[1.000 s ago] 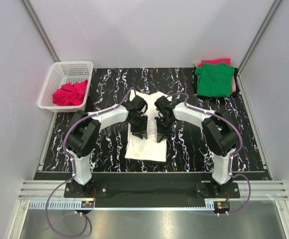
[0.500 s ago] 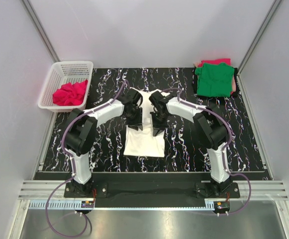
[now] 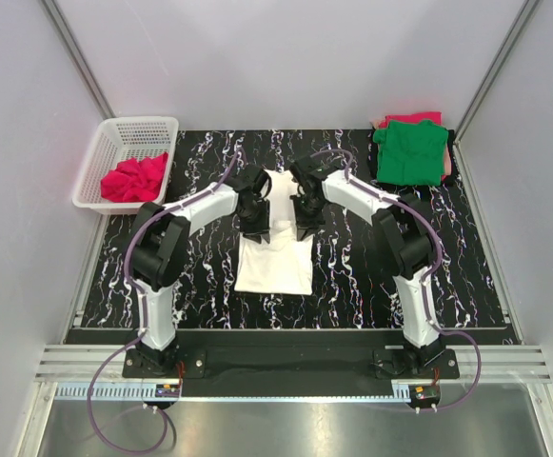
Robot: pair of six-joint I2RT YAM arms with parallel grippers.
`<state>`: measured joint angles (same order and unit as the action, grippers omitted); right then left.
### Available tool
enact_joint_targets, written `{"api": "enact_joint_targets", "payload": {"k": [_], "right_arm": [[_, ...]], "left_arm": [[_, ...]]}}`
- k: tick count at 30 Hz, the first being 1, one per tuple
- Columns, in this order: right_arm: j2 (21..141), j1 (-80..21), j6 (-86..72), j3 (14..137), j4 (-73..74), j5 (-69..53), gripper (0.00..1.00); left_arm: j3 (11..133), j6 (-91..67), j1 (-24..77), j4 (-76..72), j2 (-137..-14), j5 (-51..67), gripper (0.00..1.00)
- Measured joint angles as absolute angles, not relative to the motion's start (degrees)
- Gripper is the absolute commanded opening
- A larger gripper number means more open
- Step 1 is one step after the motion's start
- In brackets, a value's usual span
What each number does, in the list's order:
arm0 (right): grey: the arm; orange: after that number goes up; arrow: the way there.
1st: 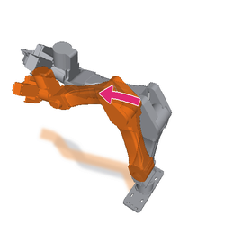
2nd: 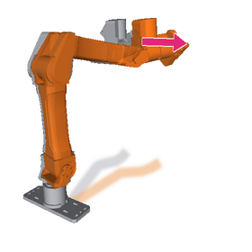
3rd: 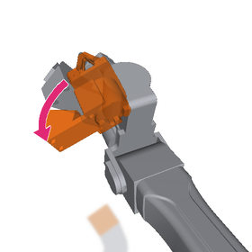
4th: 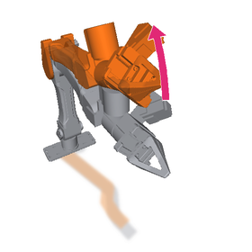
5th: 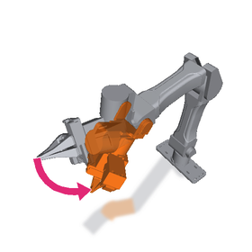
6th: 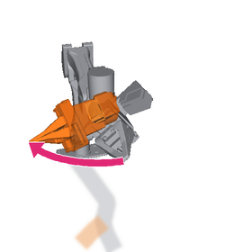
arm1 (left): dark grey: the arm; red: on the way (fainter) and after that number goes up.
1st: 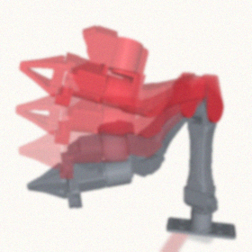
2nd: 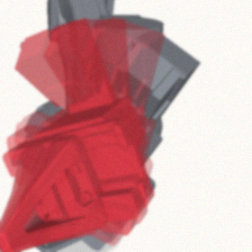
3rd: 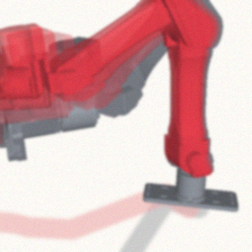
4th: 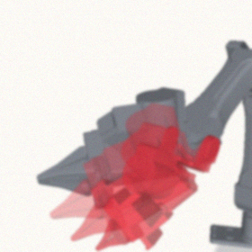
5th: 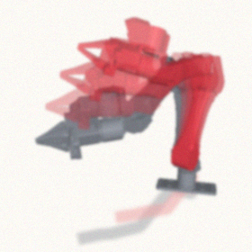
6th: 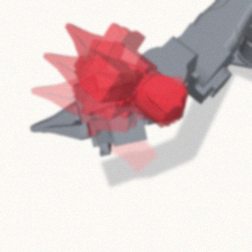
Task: Fold and stack the t-shirts
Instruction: Fold the tshirt
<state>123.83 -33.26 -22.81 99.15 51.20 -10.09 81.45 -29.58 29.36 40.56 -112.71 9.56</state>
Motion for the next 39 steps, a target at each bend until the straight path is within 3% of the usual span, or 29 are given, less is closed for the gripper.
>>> {"api": "enact_joint_targets", "payload": {"k": [27,39], "right_arm": [[130.4,-28.3,-18.7,109.0,54.1,-4.4,0.12],[130.3,-28.1,-18.6,108.6,54.6,-2.5,0.13]], "left_arm": [[97.2,-30.0,27.8,44.5,-122.8,0.9,0.33],[92.7,-30.0,27.7,46.0,-120.3,-3.4,0.33]]}}
